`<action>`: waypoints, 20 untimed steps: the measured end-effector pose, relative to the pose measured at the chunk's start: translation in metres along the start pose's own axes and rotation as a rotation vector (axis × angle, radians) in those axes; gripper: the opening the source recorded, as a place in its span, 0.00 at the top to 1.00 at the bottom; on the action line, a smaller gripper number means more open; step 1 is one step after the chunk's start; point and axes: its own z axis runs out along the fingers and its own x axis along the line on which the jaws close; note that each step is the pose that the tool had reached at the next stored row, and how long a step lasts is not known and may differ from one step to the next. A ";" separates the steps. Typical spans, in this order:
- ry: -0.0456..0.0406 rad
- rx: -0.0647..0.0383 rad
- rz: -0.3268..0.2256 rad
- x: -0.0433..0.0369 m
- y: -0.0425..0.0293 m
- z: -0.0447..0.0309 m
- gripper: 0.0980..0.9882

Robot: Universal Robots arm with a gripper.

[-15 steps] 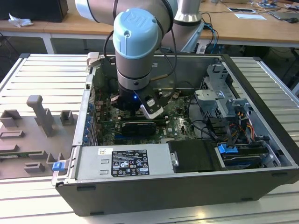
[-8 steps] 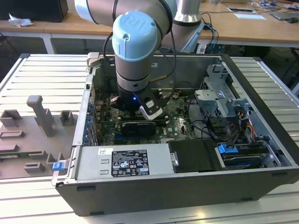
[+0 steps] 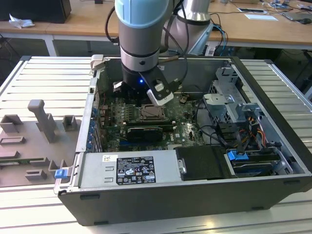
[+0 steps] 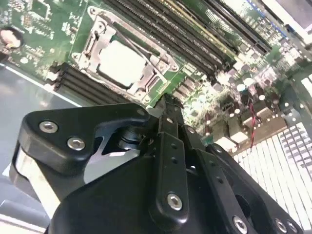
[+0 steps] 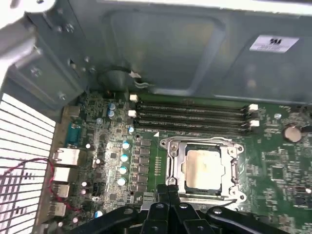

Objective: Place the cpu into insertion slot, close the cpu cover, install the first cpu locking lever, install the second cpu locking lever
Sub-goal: 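Install the second cpu locking lever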

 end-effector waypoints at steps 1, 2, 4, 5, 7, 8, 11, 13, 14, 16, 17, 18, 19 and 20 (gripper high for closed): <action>0.0000 0.000 0.000 -0.0020 -0.0001 0.0000 0.99; 0.0002 0.000 0.000 -0.0047 -0.0003 0.0000 0.99; 0.0035 0.000 0.001 -0.0178 -0.0014 0.0001 0.99; 0.0061 0.000 0.002 -0.0277 -0.0022 0.0002 0.99; 0.0098 -0.001 0.003 -0.0379 -0.0046 0.0019 0.99; 0.0105 0.000 0.004 -0.0383 -0.0064 0.0026 0.99; 0.0112 -0.001 0.009 -0.0374 -0.0203 0.0067 0.99; 0.0112 -0.003 0.009 -0.0369 -0.0250 0.0074 0.99; 0.0108 -0.005 0.009 -0.0360 -0.0266 0.0078 0.99; 0.0106 -0.010 0.009 -0.0309 -0.0293 0.0093 0.99; 0.0104 -0.012 0.009 -0.0284 -0.0295 0.0102 0.99; 0.0103 -0.014 0.009 -0.0244 -0.0297 0.0116 0.99; 0.0102 -0.016 0.009 -0.0220 -0.0298 0.0125 0.99; 0.0100 -0.017 0.009 -0.0199 -0.0300 0.0136 0.99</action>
